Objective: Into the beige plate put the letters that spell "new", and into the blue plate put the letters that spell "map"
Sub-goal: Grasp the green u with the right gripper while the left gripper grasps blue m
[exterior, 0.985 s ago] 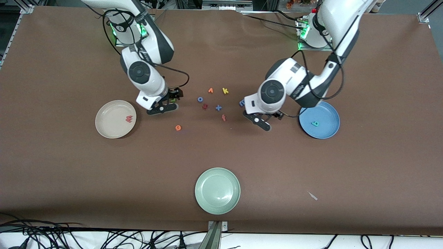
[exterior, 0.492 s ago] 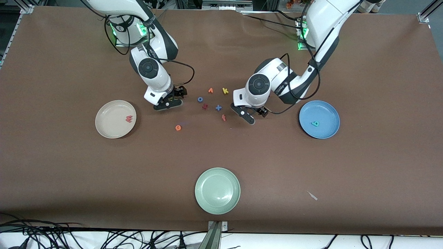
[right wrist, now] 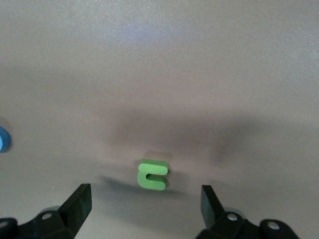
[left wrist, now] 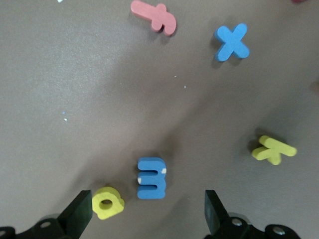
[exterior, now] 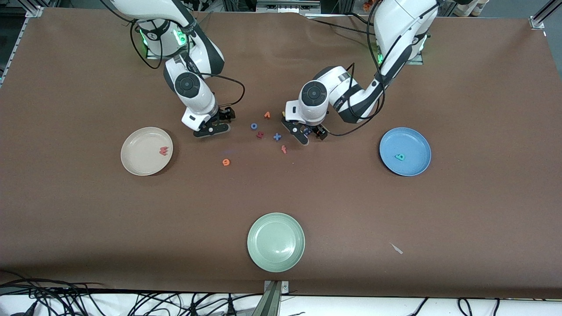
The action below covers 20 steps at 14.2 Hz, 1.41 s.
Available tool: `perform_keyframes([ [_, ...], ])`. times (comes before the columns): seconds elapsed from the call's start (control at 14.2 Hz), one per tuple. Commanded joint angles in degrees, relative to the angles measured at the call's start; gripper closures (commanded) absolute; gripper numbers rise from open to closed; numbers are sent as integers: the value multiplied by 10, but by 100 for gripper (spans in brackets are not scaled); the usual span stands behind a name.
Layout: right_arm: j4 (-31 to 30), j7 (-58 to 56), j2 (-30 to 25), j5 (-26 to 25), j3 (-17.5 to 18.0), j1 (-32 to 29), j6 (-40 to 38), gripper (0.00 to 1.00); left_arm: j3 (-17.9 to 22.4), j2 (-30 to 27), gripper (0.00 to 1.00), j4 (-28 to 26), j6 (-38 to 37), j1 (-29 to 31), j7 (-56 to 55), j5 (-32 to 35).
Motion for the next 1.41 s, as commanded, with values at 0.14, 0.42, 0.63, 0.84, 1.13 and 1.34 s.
perform_keyframes([
  [0.14, -15, 8, 1, -11, 0, -2, 18, 24, 2, 15, 10, -4, 20, -8, -42, 54],
  [0.42, -12, 7, 10, -11, -1, -2, 23, 42, 1, 18, 17, -3, 35, -7, -44, 64],
  [0.63, -9, 7, 23, -10, -2, -3, 44, 48, 1, 18, 18, -2, 36, -8, -45, 64],
  [0.84, -10, 7, 24, -10, -4, -3, 47, 52, 1, 16, 18, 0, 35, -7, -45, 65],
  [1.13, -10, 7, 24, -10, -4, -3, 48, 65, 1, 10, 18, 1, 35, -6, -43, 66],
  [1.34, -10, 7, 24, -10, -4, -3, 47, 69, 2, 12, 18, 4, 35, -7, -43, 66],
])
